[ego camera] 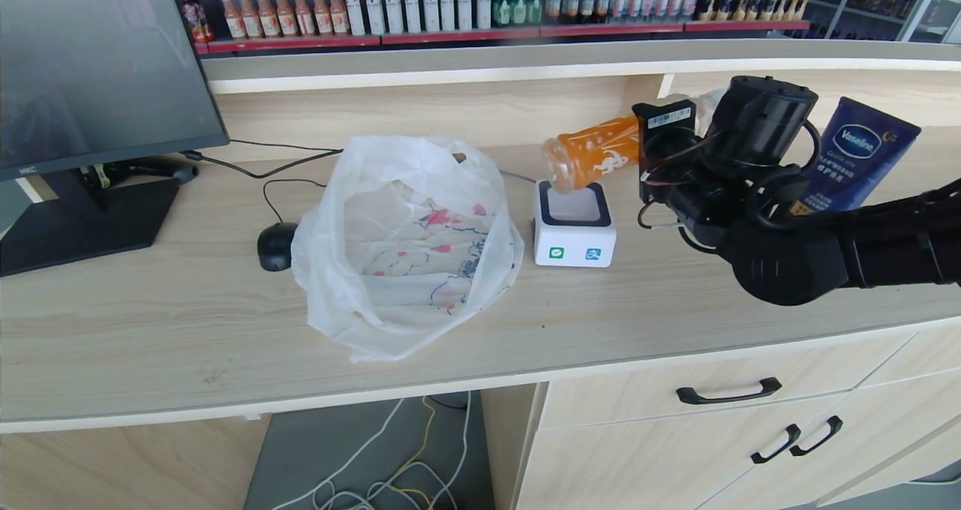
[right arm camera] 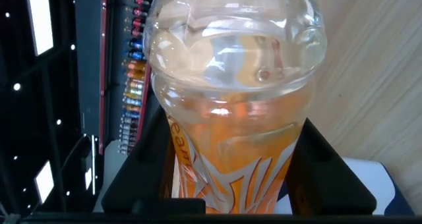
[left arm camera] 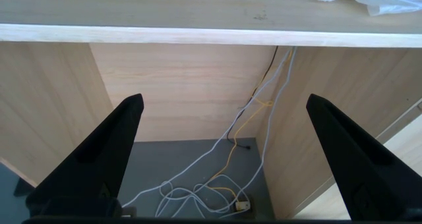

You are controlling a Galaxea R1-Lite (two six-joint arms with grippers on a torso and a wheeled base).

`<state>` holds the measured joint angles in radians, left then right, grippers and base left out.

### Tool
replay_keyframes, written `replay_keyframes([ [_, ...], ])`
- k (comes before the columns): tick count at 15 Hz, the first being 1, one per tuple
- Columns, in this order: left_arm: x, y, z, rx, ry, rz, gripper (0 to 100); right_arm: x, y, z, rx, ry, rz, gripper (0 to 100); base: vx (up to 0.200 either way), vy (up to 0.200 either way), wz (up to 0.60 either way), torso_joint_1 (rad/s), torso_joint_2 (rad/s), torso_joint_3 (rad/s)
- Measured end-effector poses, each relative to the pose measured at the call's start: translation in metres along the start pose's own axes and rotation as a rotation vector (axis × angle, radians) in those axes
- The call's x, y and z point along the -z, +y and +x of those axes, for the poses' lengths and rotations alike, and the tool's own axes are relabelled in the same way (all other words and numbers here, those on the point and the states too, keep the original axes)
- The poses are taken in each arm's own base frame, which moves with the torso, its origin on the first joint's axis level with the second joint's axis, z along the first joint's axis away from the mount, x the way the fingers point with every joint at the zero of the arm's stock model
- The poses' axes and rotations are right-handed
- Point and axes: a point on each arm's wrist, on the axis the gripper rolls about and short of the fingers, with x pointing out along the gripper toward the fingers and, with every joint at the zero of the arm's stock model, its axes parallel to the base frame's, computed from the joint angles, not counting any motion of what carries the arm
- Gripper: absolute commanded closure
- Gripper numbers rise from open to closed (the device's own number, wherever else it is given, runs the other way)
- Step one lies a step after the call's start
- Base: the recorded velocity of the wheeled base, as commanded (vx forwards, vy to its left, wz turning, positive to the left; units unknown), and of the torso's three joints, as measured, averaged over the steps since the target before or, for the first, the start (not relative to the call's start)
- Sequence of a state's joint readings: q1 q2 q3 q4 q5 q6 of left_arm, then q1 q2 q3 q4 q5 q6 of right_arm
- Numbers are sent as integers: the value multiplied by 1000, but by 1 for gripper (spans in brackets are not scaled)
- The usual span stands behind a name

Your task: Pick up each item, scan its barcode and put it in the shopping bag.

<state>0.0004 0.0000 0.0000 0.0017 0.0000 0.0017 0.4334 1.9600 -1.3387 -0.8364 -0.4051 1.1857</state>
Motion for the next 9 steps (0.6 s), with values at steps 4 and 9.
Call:
replay_keyframes([
  [4,0,0,0,0,0,0,0,-3,27,-16,-62,13,-42,100,0,0,0,0,0,0],
  [9,0,0,0,0,0,0,0,-2,67,-43,-223,93,-365,100,0,0,0,0,0,0],
])
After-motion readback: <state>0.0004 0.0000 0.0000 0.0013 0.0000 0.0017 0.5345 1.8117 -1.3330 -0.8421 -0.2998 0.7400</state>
